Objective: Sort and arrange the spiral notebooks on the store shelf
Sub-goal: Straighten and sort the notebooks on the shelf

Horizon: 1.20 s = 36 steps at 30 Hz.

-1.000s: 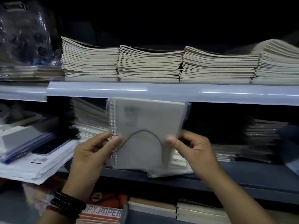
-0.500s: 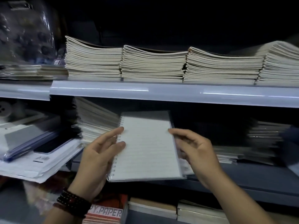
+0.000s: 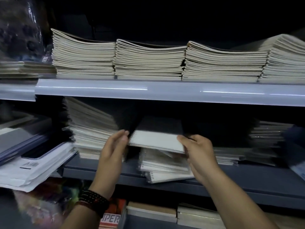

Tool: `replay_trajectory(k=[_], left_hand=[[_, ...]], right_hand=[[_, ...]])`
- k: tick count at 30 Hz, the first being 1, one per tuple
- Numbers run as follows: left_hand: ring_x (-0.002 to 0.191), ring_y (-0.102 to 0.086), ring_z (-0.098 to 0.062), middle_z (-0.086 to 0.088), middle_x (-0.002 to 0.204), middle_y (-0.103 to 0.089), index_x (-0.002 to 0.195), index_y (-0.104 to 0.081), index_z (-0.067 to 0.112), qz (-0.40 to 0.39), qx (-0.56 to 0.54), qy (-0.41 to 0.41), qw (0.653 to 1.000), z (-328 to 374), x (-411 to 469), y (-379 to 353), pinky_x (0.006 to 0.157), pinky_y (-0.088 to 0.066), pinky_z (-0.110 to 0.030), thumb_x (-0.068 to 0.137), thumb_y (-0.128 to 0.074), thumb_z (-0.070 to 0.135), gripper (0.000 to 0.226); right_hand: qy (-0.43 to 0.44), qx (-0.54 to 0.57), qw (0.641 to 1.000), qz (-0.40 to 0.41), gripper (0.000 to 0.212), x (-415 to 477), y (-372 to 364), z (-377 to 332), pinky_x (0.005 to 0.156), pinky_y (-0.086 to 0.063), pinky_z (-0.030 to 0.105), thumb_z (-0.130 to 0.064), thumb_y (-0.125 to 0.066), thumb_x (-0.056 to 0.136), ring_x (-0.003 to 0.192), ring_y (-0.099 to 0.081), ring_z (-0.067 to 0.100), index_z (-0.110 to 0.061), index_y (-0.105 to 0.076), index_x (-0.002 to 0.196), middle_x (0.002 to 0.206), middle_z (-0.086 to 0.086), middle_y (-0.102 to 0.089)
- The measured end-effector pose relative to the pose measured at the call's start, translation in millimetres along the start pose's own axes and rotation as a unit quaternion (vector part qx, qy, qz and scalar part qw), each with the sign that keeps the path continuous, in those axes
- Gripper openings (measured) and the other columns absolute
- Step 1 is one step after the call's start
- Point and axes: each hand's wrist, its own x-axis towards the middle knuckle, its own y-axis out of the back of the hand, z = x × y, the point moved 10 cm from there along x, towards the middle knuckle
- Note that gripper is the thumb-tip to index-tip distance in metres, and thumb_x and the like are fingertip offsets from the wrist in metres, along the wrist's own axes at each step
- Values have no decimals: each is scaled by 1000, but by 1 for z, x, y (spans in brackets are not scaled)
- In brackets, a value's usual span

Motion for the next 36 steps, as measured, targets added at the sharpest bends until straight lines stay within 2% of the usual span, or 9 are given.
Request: replay_trajectory(k=[4, 9, 14, 20, 26, 28, 30, 33, 36], left_hand=[[114, -48, 18, 17, 140, -52, 144, -48, 28, -58, 51, 53, 996, -31, 3, -30, 91, -38, -8, 92, -56, 49, 57], [144, -30, 0, 14, 160, -30, 156, -24, 35, -128, 91, 63, 986, -60, 21, -46, 117, -31, -31, 65, -76, 76, 112], [137, -46, -7, 12, 146, -52, 137, -47, 31, -130, 128, 43, 982, -67, 40, -44, 116, -39, -46, 64, -80, 75, 91], [121, -58, -1, 12, 127, -62, 122, -59, 34, -142, 145, -36, 979, -53, 13, -65, 104, -46, -29, 71, -85, 55, 61], [140, -29, 9, 32, 158, -9, 145, 5, 66, -315, 295, 32, 902, -79, -17, -68, 115, -37, -27, 44, -96, 62, 142], [137, -34, 11, 30, 157, -20, 144, 6, 67, -303, 306, 12, 902, -82, -14, -69, 112, -38, -21, 45, -96, 61, 143], [128, -42, 17, 36, 146, -37, 143, -4, 67, -285, 298, -10, 911, -82, -5, -70, 101, -39, -9, 48, -98, 53, 134], [120, -45, 23, 51, 130, -42, 142, -18, 63, -277, 295, -9, 914, -86, 13, -63, 94, -38, 0, 50, -99, 46, 124], [116, -54, 16, 47, 124, -52, 138, -34, 54, -244, 284, 13, 927, -94, 31, -49, 103, -46, -19, 46, -99, 49, 113]], right_hand=[[5, -212, 977, 36, 33, 12, 10, 7, 46, -41, 25, -23, -67, 93, 45, -55, 17, -9, -53, 66, 52, 1, -57], [102, -547, 830, 34, 52, 8, 6, -22, 53, -41, 28, -62, -45, 95, 64, -57, 20, -17, -58, 73, 72, -1, -60], [91, -537, 838, 12, 65, 11, 6, -21, 68, -55, 37, -74, -35, 92, 70, -61, 23, -16, -60, 77, 77, 2, -63], [97, -520, 849, 0, 68, 10, 5, -9, 77, -44, 32, -70, -47, 91, 106, -58, 28, -10, -60, 120, 119, 9, -59], [45, -494, 833, -245, 93, -2, 13, 7, 92, -35, 15, -75, -67, 73, 119, -43, 1, -46, -22, 150, 141, -14, -34], [16, -509, 803, -309, 117, -11, 15, 24, 102, -32, 15, -63, -82, 67, 134, -30, 0, -56, 0, 150, 150, -28, -10], [45, -552, 779, -293, 126, -9, 13, 34, 106, -35, 22, -52, -86, 70, 143, -29, 9, -58, 13, 148, 158, -27, 4], [148, -574, 775, -218, 109, 0, -1, 24, 98, -42, 24, -48, -78, 81, 129, -45, 17, -53, 7, 150, 153, -12, -20], [170, -561, 789, -183, 100, 8, -11, 26, 99, -42, 27, -50, -74, 84, 126, -46, 20, -51, -1, 152, 143, -9, -34]])
